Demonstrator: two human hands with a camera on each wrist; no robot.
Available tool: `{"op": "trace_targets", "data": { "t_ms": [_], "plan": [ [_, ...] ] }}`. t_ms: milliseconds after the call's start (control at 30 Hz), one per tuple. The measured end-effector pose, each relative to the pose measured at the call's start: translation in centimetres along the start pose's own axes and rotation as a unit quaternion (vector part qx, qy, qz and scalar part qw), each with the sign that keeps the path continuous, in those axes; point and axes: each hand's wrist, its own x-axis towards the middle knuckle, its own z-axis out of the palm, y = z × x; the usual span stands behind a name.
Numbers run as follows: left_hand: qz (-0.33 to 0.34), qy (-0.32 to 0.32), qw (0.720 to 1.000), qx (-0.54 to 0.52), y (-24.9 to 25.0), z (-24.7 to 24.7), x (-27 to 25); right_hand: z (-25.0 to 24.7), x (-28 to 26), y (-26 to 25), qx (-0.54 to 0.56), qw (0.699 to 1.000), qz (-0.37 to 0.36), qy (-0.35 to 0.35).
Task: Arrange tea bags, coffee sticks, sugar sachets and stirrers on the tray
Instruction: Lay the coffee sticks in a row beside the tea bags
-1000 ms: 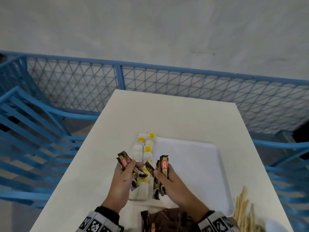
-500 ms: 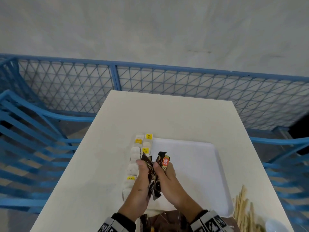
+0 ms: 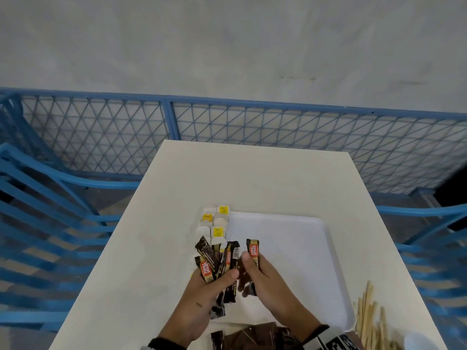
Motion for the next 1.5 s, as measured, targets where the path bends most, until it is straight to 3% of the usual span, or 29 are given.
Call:
{"op": "trace_targets", "data": {
  "t_ms": [133, 333, 433, 600, 767, 833, 1033, 1167, 1300, 1433, 1500],
  "plan": [
    [-0.013, 0.035, 0.999, 0.019, -0.3, -0.5, 0.3, -1.0, -0.2, 0.0, -0.005, 1.000, -0.007, 0.030],
    [-0.030, 0.063, 0.997, -0.007, -0.1, -0.7, 0.5, -1.7, -0.5, 0.8, -0.121, 0.991, -0.047, 0.022],
    [-0.033, 0.055, 0.998, -0.025, 0.2, -0.6, 0.5, -2.0, -0.7, 1.1, -0.211, 0.972, -0.098, 0.034],
    [-0.044, 0.048, 0.997, -0.038, 0.4, -0.3, 0.3, -2.4, -0.3, 1.3, -0.230, 0.963, -0.127, 0.065],
    [-0.098, 0.054, 0.991, -0.077, 0.8, -0.4, 0.4, -3.2, 0.5, 1.8, -0.247, 0.934, -0.236, 0.106],
    [-0.098, 0.051, 0.989, -0.098, 1.0, -0.7, 0.5, -3.3, 0.6, 1.8, -0.233, 0.935, -0.245, 0.105],
    [-0.102, 0.040, 0.989, -0.103, 1.2, -1.2, 1.1, -3.6, 1.0, 0.9, -0.180, 0.968, -0.168, 0.052],
    [-0.092, 0.042, 0.990, -0.102, 1.2, -1.7, 1.3, -4.1, 2.1, 0.0, -0.176, 0.982, -0.065, 0.011],
    [-0.077, 0.046, 0.991, -0.102, 1.0, -2.4, 1.7, -4.5, 3.0, -0.6, -0.036, 0.999, 0.017, -0.018],
    [-0.079, 0.058, 0.990, -0.101, 0.9, -2.8, 2.1, -4.8, 3.6, -0.5, 0.031, 0.998, 0.037, -0.049],
    [-0.075, 0.061, 0.991, -0.097, 0.6, -3.1, 2.5, -4.9, 4.0, -0.3, 0.052, 0.997, 0.049, -0.031]
  ]
}}
